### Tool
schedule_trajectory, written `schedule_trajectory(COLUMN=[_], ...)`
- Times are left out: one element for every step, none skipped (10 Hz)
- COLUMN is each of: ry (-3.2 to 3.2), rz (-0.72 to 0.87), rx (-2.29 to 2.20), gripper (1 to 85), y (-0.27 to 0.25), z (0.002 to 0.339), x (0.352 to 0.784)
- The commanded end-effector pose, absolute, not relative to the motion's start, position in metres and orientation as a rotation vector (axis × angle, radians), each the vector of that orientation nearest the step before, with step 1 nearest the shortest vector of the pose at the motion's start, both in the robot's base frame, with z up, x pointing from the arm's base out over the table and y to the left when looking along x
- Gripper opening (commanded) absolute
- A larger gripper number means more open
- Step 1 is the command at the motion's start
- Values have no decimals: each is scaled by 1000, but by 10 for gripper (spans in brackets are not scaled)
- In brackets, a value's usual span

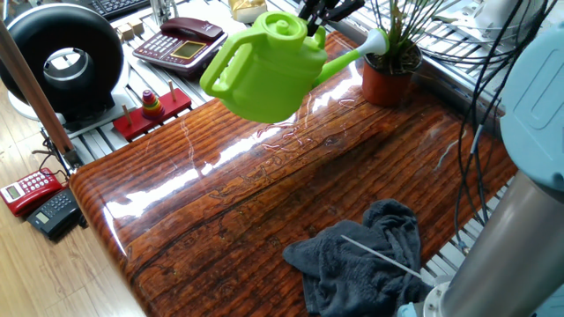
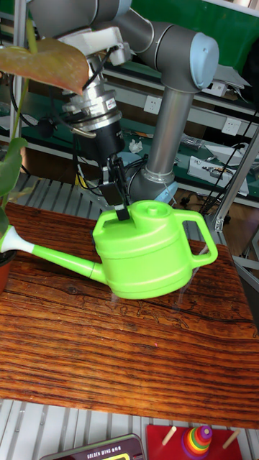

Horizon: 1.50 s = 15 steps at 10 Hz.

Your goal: Water the plant

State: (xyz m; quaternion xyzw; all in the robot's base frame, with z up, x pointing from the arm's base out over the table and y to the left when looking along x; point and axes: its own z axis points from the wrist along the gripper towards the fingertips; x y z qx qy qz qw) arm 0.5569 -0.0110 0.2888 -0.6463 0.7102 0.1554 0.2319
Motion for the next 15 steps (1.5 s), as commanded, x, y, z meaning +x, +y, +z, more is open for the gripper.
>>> schedule_trajectory(ry=[1991,2023,2059,2109,2157,2195,2218,2236,2243,2245,2246,2249,2256,2265,2274], rz=[415,405,412,415,410,401,392,376,369,365,367,366,366,364,364], rx=[-1765,-1771,-1751,-1725,-1703,-1692,-1684,-1686,-1687,-1682,-1680,-1677,-1671,-1662,-1645], gripper=[10,10,10,10,10,10,10,10,10,10,10,10,10,10,10], y=[-8,-12,-13,-16,-21,-26,-29,-32,-33,-31,-28,-25,-21,-15,-9], z=[285,281,278,274,269,264,261,258,256,254,254,254,254,253,252], x=[565,565,565,565,565,565,566,567,568,570,571,573,575,577,579])
